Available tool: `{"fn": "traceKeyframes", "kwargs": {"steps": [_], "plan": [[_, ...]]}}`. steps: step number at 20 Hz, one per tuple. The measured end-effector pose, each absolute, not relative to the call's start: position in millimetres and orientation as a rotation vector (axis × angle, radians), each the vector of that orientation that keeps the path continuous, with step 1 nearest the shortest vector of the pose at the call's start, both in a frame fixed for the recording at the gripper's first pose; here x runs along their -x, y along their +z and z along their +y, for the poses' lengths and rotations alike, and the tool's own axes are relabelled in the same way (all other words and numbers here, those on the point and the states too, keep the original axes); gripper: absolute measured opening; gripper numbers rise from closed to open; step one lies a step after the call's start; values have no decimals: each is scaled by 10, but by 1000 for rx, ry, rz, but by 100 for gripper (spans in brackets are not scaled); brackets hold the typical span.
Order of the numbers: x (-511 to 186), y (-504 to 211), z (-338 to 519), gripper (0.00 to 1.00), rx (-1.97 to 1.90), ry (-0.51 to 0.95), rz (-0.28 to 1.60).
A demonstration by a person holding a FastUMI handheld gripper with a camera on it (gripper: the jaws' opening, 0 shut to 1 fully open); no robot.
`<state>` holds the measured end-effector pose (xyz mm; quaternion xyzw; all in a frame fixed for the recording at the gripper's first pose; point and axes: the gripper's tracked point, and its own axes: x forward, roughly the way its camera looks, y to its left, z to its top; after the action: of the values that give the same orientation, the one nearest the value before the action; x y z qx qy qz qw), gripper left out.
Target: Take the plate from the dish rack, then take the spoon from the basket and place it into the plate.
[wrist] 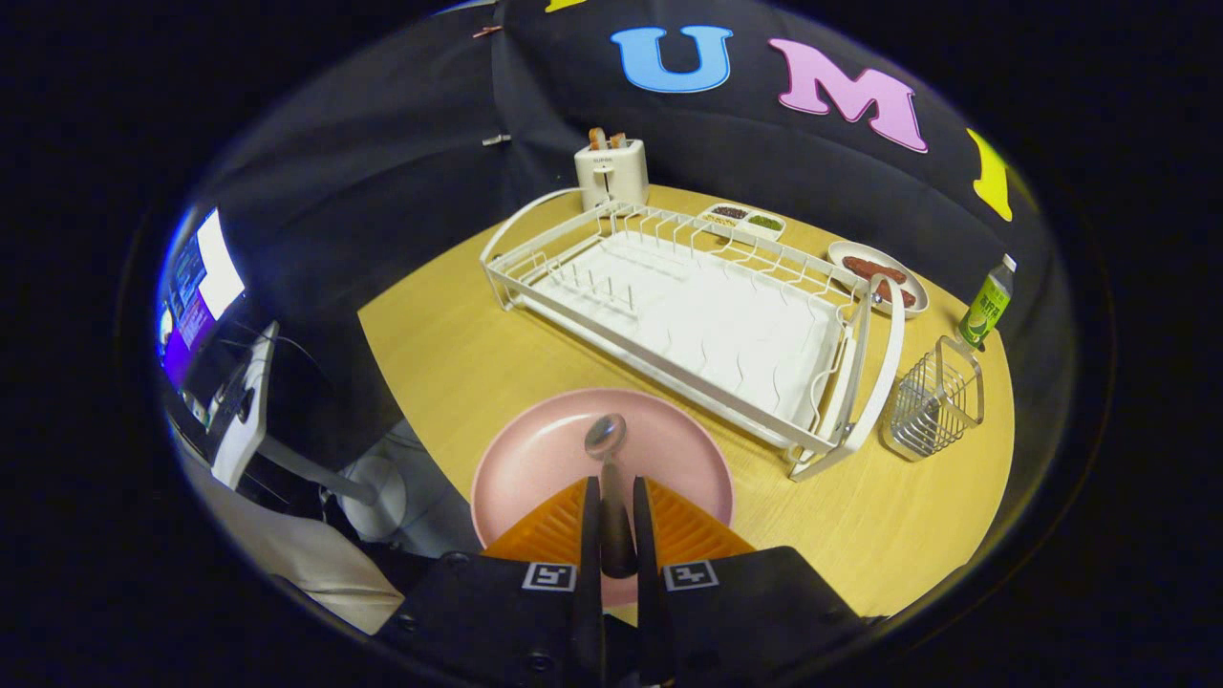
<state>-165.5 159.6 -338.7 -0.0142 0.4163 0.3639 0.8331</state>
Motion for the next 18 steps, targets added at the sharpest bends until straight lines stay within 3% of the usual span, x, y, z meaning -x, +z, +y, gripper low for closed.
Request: {"fn": "traceKeyframes", "kwargs": {"steps": [4, 12, 14, 18], "plan": [[1624, -3411, 1637, 24, 16, 753, 888], [1567, -3380, 1675, 83, -13, 725, 896], [1521, -3260, 1685, 92, -35, 709, 881], [1184, -2742, 1646, 99, -75, 642, 763]]}}
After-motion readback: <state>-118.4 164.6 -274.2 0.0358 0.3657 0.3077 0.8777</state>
